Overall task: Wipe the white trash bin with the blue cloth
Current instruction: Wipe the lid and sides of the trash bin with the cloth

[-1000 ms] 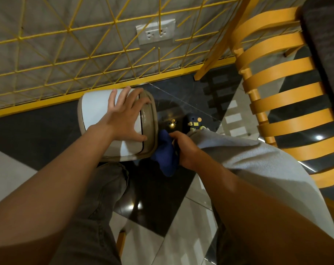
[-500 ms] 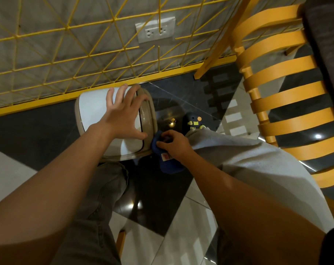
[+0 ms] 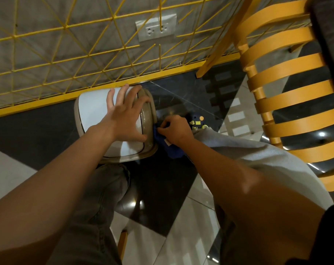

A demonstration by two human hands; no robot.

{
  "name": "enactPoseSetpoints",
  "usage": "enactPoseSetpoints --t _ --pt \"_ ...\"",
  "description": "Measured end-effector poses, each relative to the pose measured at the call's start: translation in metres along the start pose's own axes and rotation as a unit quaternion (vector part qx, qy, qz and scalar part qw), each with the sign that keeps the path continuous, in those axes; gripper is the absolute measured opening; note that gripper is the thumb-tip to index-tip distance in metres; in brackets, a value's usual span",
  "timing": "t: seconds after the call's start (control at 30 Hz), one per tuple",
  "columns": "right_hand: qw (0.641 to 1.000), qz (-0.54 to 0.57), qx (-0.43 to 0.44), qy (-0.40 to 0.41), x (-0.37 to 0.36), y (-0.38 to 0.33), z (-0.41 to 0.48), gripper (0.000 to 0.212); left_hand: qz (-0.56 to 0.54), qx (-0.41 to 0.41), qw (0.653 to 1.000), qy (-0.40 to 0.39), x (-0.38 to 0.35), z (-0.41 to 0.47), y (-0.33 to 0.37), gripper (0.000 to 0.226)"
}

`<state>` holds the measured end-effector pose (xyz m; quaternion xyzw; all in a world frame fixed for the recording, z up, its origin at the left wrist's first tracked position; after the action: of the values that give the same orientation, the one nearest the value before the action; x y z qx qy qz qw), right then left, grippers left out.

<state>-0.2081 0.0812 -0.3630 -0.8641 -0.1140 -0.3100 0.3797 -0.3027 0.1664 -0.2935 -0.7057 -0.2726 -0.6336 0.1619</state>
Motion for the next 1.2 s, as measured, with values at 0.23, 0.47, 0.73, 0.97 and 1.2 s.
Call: enactPoseSetpoints --t 0.23,0.47,0.73,0.97,1.2 --pt "1.0 -0.022 0.0 0.006 0.015 -0.024 0.034 0.014 0.004 0.008 0.999 -0.05 -0.005 0.0 0.0 0.104" --pt "1.0 -0.02 0.0 0.004 0.023 -0.041 0.049 0.012 -0.016 0.022 0.999 -0.039 -0.002 -0.001 -0.001 0.106" --pt "0.994 -0.034 -0.042 -0.094 -0.009 0.0 -0.002 0.017 0.005 -0.001 1.0 0.011 -0.002 -0.002 -0.002 0.11" --pt "0.999 -0.008 -0.031 -0.014 0.0 -0.003 -0.001 0.01 -0.006 0.003 1.0 -0.028 -0.009 0.001 -0.004 0.114" --pt "0.998 -0.066 0.016 -0.007 0.017 -0.039 0.044 0.017 -0.024 0.002 0.999 -0.033 -0.006 0.001 -0.001 0.117"
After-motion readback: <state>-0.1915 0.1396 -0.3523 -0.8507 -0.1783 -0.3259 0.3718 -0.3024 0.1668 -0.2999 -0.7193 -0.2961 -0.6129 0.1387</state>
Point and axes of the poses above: each hand's wrist, its own z-axis towards the middle knuckle, its own x-axis out of the back of the hand, y = z × x, the point moved 9 cm from there along z, towards the middle knuckle, and after that the axes turned 8 degrees about y, right-handed, at the moved point
